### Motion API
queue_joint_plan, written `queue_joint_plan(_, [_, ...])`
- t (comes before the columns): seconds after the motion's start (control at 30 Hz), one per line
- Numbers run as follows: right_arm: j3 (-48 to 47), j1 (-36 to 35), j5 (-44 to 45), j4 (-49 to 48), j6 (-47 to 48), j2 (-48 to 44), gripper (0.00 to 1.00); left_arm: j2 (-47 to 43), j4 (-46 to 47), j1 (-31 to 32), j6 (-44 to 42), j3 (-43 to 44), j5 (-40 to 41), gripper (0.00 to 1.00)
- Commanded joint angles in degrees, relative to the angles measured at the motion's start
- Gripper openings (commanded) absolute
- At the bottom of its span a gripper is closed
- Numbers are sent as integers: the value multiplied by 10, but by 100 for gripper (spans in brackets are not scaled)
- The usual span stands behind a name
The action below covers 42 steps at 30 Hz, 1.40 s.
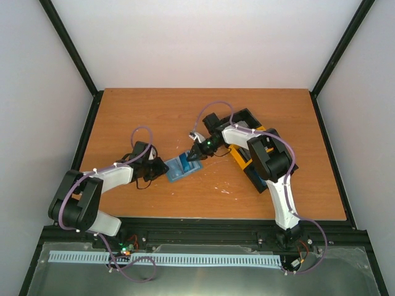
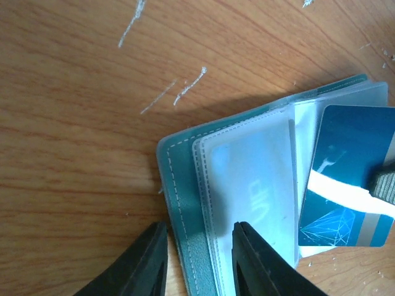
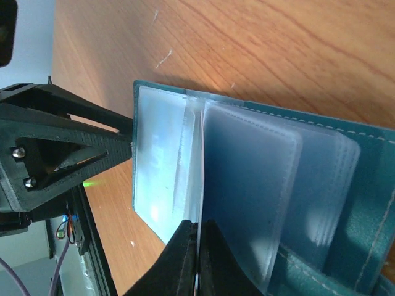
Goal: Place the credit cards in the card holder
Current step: Insert the credit card into the card holder.
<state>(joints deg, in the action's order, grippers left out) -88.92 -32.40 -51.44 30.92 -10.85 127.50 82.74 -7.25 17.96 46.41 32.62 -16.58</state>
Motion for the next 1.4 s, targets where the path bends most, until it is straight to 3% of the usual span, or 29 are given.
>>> queue_joint_plan(0.0, [-26,-7,1,46,16,21,3,11,-4,-4,7,7,-4,29])
queue_joint_plan(0.27, [-4,-19,-47,27,-29,30,3,26,11,-4,8,2,-7,25])
queue_joint_plan(0.43, [-1,-29,-23,11,-79,41,3,25,13,-4,7,1,-4,24])
queue_joint_plan(0.77, [99,-37,37,-138,-218,-1,3,15,22,-4,14,-16,-10,24])
queue_joint_plan(1.23, [172,-36,122,-164,-253,-70,3,11,17,-4,13,-11,-9,24])
queue_joint_plan(1.37, [173,-37,97,-173,-253,-60,3,11,20,-4,13,-9,-12,24])
